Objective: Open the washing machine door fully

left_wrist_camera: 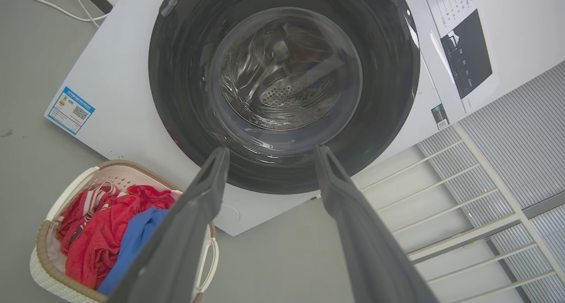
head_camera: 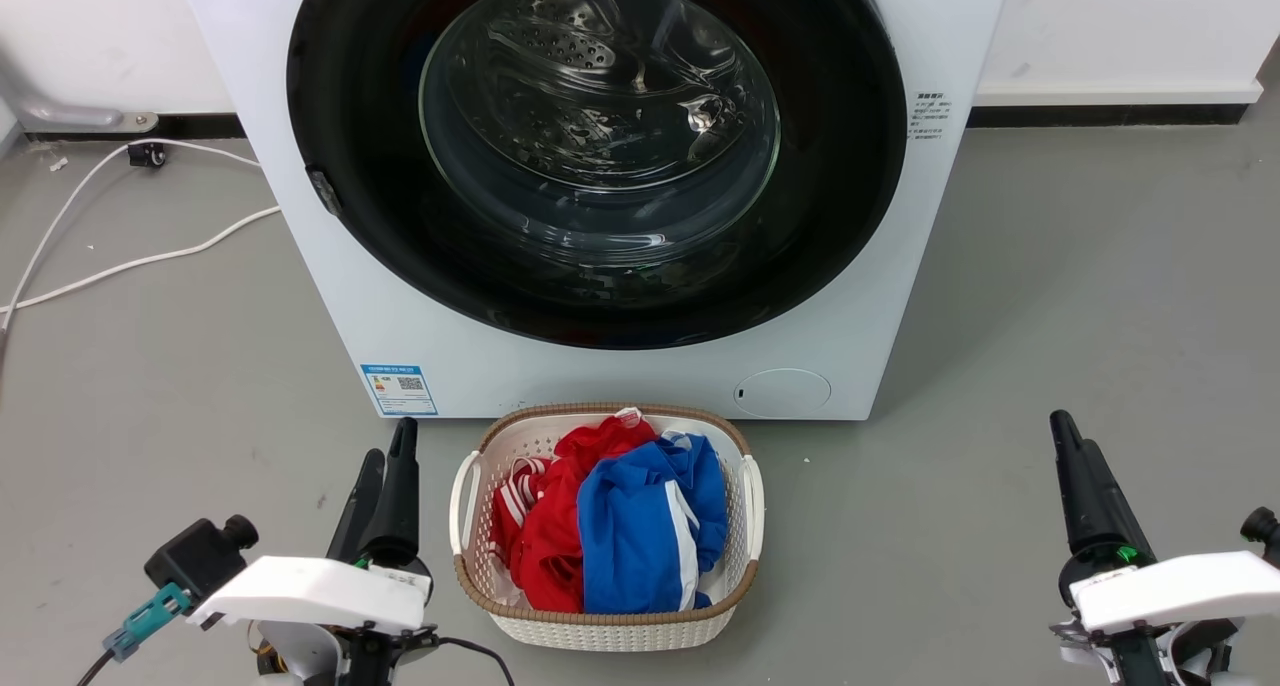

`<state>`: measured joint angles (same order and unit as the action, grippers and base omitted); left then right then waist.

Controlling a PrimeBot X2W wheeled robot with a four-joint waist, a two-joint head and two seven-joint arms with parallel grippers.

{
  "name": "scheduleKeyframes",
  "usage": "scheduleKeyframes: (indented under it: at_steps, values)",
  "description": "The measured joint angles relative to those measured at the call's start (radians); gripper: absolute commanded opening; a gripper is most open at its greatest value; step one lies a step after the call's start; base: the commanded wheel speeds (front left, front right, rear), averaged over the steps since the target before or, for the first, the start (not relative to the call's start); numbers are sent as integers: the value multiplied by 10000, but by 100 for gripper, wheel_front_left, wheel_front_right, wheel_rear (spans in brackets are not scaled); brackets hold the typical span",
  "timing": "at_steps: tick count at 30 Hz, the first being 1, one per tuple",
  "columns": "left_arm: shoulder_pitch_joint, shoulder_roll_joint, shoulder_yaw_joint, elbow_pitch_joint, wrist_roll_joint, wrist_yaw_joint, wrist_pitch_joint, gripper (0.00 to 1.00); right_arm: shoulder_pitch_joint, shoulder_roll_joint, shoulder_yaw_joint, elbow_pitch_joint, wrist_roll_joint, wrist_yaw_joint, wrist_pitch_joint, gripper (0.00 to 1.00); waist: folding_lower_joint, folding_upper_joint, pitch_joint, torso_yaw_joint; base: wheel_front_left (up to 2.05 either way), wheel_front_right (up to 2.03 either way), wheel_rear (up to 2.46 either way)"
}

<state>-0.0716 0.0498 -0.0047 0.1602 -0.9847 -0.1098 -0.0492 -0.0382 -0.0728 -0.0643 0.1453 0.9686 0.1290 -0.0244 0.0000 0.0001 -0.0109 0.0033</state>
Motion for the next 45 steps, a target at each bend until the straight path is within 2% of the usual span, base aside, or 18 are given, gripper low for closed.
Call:
scheduleKeyframes:
  at_steps: [26, 45]
  values:
    - [-189, 265, -619, 253, 4220, 412, -825, 100, 184, 151, -201, -399, -4445, 0, 222, 100, 0, 0, 19, -25, 0, 0, 0]
    - [-376, 554, -1200, 479, 6416, 750, -1302, 100, 290, 201, -359, -861, -6615, 2, 339, 100, 0, 0, 32, -24, 0, 0, 0]
